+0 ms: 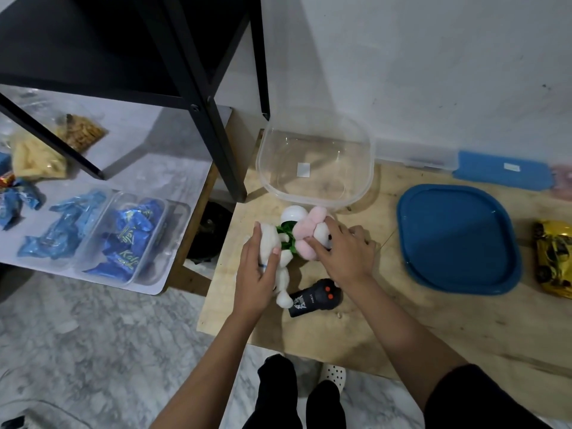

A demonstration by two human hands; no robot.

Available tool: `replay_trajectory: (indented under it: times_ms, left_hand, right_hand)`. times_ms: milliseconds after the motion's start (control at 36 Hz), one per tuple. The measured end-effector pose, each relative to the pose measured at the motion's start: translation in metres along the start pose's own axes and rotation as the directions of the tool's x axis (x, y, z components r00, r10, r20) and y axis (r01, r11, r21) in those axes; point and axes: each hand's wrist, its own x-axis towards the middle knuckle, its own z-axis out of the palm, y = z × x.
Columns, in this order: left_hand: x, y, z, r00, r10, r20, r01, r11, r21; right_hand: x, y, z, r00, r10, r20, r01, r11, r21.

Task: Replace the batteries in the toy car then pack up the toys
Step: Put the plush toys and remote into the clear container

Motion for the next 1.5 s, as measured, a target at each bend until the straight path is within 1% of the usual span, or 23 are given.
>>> replay_trajectory:
  times_ms: [194,306,472,806,889,1000,1139,1222,1306,1333,1389,1444,1500]
  left_hand:
    - [-0.005,-0.001,0.001,0.999,0.030,-0.019,-0.030,1.000,0.007]
    - [-0.010,0.000,0.001,0.999,0.021,-0.036,-0.022,1.000,-0.015]
    - [-0.017,0.005,0.002,0.996,0.024,-0.090,-0.028,0.999,-0.039]
    - [-0.011,0.044,-0.002,0.977,0.122,-0.176,-0.136,0.988,-0.072]
    - [-0.001,0.060,-0.005,0.966,0.163,-0.200,-0.177,0.983,-0.057]
    - [0.024,0.087,-0.009,0.955,0.196,-0.221,-0.218,0.973,-0.078]
    - [0.075,0.114,-0.012,0.961,0.232,-0.151,-0.249,0.963,-0.106]
    - [0.114,0.124,-0.008,0.970,0.231,-0.073,-0.238,0.963,-0.126]
    - [0.154,0.126,-0.001,0.973,0.230,0.016,-0.228,0.968,-0.101]
    - [0.166,0.126,0.002,0.975,0.218,0.044,-0.214,0.973,-0.083]
    - [0.189,0.125,0.008,0.985,0.147,0.093,-0.141,0.987,-0.071]
    - [0.211,0.125,0.016,0.992,0.057,0.115,-0.050,0.997,-0.063]
    - [0.229,0.120,0.023,0.991,0.019,0.131,-0.016,1.000,-0.019]
  right_hand:
    - [-0.006,0.006,0.000,1.000,0.003,-0.027,-0.001,0.996,0.092]
    - [-0.012,0.009,-0.002,0.998,0.004,-0.065,0.005,0.990,0.139]
    - [-0.020,0.007,-0.012,0.991,-0.038,-0.126,0.060,0.983,0.172]
    - [-0.023,0.004,-0.069,0.968,-0.126,-0.215,0.168,0.968,0.189]
    - [-0.015,0.002,-0.088,0.957,-0.151,-0.247,0.209,0.950,0.230]
    - [0.004,-0.002,-0.109,0.938,-0.136,-0.319,0.231,0.931,0.282]
    - [0.038,-0.018,-0.124,0.926,-0.072,-0.370,0.215,0.907,0.362]
    - [0.057,-0.030,-0.130,0.924,-0.009,-0.383,0.192,0.875,0.444]
    - [0.078,-0.035,-0.126,0.923,0.042,-0.382,0.173,0.842,0.511]
    - [0.085,-0.036,-0.123,0.925,0.055,-0.376,0.164,0.834,0.526]
    - [0.099,-0.038,-0.115,0.928,0.088,-0.363,0.137,0.824,0.550]
    - [0.113,-0.040,-0.108,0.931,0.133,-0.341,0.093,0.815,0.572]
    - [0.126,-0.042,-0.100,0.936,0.169,-0.310,0.046,0.812,0.581]
